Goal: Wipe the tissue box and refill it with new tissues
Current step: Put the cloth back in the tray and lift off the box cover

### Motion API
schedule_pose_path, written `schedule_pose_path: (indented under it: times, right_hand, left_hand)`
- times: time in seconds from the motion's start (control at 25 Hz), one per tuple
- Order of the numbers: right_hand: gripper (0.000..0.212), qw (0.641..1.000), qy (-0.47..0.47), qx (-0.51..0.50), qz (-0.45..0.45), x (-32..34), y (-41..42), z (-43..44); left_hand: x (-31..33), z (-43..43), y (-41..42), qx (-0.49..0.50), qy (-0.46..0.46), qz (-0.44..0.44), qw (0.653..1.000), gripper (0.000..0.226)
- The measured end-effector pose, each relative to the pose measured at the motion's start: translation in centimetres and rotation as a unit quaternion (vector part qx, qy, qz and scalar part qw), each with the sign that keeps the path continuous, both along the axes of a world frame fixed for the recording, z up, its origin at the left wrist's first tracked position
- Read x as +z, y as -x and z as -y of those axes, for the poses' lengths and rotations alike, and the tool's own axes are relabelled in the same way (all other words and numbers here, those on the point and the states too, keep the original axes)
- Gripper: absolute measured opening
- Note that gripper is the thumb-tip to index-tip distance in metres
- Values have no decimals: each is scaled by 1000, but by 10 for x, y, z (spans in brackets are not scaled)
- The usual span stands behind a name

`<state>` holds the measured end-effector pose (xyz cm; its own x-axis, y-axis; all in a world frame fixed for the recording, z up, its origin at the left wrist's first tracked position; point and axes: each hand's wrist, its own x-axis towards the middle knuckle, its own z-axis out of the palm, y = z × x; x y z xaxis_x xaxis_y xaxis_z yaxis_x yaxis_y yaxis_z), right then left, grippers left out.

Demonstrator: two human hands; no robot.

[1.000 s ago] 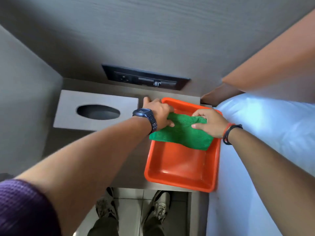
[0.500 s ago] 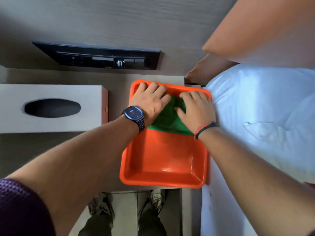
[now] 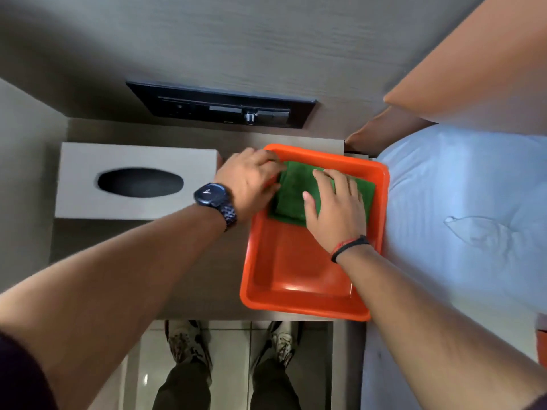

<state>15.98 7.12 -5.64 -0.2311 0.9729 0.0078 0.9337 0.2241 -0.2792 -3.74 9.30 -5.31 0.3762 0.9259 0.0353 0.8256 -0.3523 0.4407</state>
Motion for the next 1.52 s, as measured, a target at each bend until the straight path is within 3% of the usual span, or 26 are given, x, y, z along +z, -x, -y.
schedule_pose_path:
  times: [0.08, 0.16, 0.24, 0.32, 0.44, 0.56, 0.96, 1.36, 1.52]
  right_hand:
    - [34, 994, -12, -34, -99, 16, 42, -1]
    - [29, 978, 22, -82, -190, 27, 91, 3]
    - [34, 958, 92, -141, -230, 29, 134, 7]
    - [48, 940, 193, -190, -209, 24, 168, 9]
    - [59, 919, 265, -225, -186, 16, 202, 10]
    - [61, 915, 264, -257, -168, 7, 215, 8]
    - [51, 898, 231, -328, -178, -5, 208, 3]
    - [48, 893, 234, -316, -219, -4, 192, 1]
    - [51, 890, 249, -315, -217, -7, 192, 2]
  left_hand:
    - [11, 9, 48, 114, -37, 23, 993, 26]
    - [17, 22, 102, 266, -28, 17, 964, 26]
    - [15, 36, 148, 414, 12, 27, 910, 34]
    - [10, 51, 186, 524, 73, 33, 848, 52]
    - [0, 68, 225, 590, 199, 56, 780, 88]
    - [-11, 70, 234, 589, 276, 190, 735, 85]
    - [-27, 53, 232, 545, 268, 200, 769, 68]
    - [-21, 43, 230, 528, 298, 202, 769, 79]
    - [-19, 41, 224, 541, 256, 220, 770, 69]
